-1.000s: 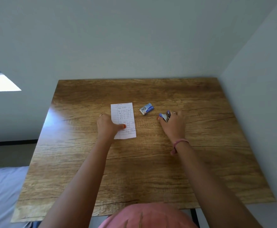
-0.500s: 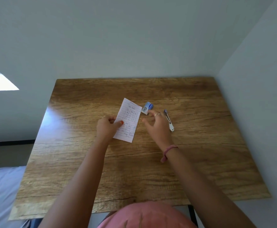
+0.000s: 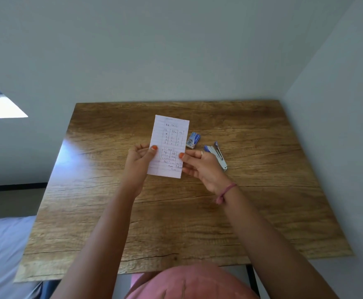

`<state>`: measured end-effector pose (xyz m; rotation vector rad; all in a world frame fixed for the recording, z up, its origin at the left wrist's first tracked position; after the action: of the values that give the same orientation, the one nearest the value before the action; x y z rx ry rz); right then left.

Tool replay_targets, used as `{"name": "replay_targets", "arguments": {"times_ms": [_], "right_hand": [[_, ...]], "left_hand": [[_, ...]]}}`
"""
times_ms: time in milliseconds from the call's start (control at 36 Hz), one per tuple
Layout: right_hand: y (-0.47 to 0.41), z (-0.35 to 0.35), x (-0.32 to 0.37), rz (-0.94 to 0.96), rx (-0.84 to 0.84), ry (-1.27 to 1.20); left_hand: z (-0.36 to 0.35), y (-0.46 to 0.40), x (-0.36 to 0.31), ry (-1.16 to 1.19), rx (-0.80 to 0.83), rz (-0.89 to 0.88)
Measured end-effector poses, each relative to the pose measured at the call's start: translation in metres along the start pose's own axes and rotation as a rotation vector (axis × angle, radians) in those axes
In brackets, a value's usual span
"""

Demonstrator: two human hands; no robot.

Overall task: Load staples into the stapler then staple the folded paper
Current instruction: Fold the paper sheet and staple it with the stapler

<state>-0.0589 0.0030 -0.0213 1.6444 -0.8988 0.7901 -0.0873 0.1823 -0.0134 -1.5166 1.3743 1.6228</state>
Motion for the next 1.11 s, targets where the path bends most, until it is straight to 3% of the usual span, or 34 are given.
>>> {"name": "replay_targets", "arguments": {"times_ms": [56,250,444,500,639,778,1028,1111], "right_hand": [[0.001,0.003,0.005,-0.004,-0.013,-0.016],[0.004,0.013,0.015,0.07,-0.08,0.029],[0.006,0.024,0.021,0.153,-0.099,0.16],[0.006,0.031,0.024,0.268,-0.171,0.306],[-0.001,0.063,0.03,0.527,-0.542,0.783],[-0.011,0.076,0.014,0.327,-0.427,1.117],[-0.013,0.08,0.014,0.399,-0.4,1.069],[-0.011,0.084,0.015,0.345,-0.367,0.884]], "left_hand": [[-0.001,0.002,-0.003,-0.018,0.005,-0.048],[-0.01,0.014,-0.006,-0.101,0.275,-0.102],[-0.021,0.016,-0.006,-0.105,0.259,-0.006],[-0.022,0.016,-0.008,-0.119,0.229,-0.026],[-0.025,0.015,-0.012,-0.118,0.185,-0.063],[-0.03,0.017,-0.014,-0.097,0.181,-0.09],[-0.033,0.02,-0.015,-0.067,0.168,-0.103],[-0.035,0.022,-0.017,-0.091,0.163,-0.147]]}}
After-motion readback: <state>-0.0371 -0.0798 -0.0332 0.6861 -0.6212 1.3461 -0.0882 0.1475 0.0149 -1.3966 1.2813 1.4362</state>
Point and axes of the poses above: each hand's wrist, its own y-axis away from the middle knuckle, its own z-axis out of the back of the hand, x = y × z, the point moved 2 cm from there along -y, towards the middle knuckle, and after that the axes turned 7 degrees about -x, right-handed, at the moved point
